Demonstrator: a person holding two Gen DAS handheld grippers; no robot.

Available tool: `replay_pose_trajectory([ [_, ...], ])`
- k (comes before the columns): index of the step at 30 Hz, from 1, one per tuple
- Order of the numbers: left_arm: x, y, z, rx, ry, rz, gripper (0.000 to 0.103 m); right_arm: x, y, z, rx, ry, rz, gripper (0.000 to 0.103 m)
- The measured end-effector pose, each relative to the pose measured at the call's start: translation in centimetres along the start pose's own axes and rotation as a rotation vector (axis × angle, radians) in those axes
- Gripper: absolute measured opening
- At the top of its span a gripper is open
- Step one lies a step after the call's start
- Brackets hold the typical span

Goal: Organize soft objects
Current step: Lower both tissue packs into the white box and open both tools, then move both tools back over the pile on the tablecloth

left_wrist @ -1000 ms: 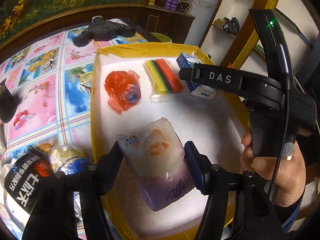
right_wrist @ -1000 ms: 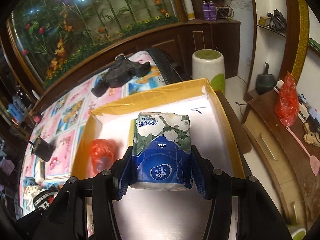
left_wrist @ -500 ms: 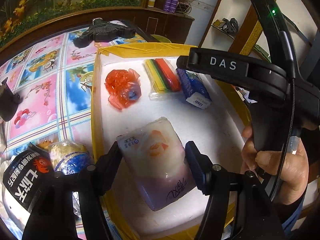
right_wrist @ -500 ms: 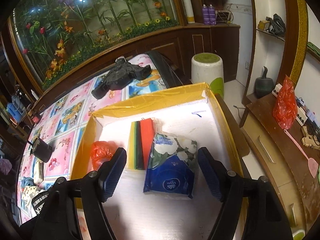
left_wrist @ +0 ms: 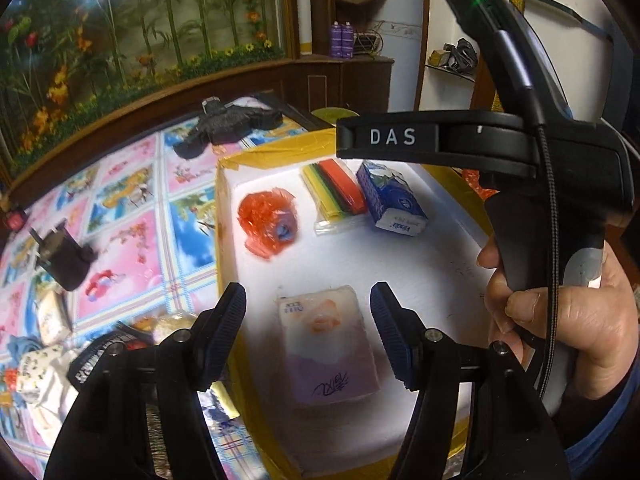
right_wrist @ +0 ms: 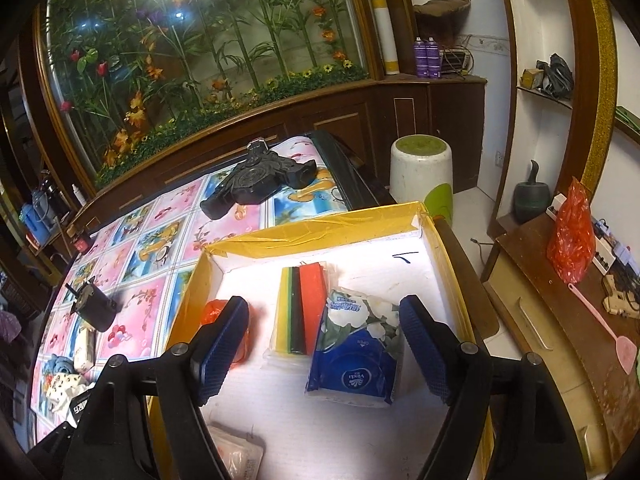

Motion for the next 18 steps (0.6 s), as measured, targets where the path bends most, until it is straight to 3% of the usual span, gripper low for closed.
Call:
replay_pose_trajectory([
  [18, -0.4, 3.6, -0.8, 0.144, -0.073, 0.118, 0.064, -0.1, -0.2, -0.9, 0.015, 0.025, -0.004, 0.078],
])
Point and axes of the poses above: each gripper's, at about its wrist camera, not at the fingertips, and y roughly against the way its jaws point, z to its right, x to its top, the point moved 4 cm from there along -y, roughly the way its jaws point, and after that the axes turned 1 degree about y, right-handed, at the moved point
